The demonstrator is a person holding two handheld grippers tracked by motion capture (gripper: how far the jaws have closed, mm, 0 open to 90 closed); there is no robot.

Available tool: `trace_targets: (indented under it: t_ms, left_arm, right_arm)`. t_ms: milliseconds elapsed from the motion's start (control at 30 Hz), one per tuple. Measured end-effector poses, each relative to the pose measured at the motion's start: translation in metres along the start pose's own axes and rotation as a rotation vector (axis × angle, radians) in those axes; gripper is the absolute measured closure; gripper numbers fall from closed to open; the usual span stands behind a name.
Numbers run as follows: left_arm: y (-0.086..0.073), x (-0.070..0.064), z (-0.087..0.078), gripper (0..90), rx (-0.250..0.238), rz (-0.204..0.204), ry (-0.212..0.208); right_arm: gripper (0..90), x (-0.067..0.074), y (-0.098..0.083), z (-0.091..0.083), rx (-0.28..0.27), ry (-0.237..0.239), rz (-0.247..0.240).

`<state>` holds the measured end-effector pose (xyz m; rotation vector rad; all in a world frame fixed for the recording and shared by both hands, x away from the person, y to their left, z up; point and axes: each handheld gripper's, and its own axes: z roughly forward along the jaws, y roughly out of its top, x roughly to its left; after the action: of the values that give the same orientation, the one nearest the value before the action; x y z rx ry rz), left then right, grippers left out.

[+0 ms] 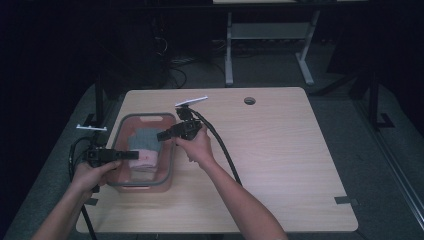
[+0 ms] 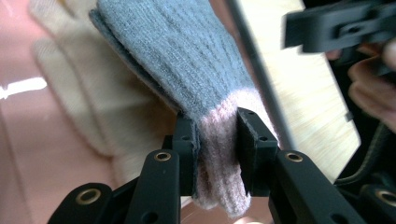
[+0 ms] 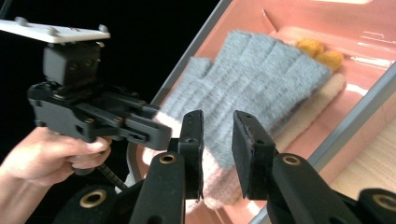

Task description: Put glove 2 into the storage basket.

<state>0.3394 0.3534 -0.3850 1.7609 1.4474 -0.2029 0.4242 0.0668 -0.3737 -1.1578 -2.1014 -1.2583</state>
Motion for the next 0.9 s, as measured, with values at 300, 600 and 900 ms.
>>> trace_targets:
  t_ms: [300,600,900]
  left_arm:
    - [-0.003,0.007,0.005,69.6,0.041,-0.029,0.074]
    - [0.001,0.004,0.003,59.3,0.047,0.023,0.151]
    - [0.006,-0.003,-0.004,51.7,0.043,0.061,0.211]
  right_arm:
    - [71.6,-0.002,-0.003,-0.005,-0.002,-0.007,0.0]
    - [69.9,-0.005,-0.006,-0.012,-0.008,-0.004,0.004]
    - [69.0,-0.006,-0.006,-0.023,-0.024,-0.009,-0.002]
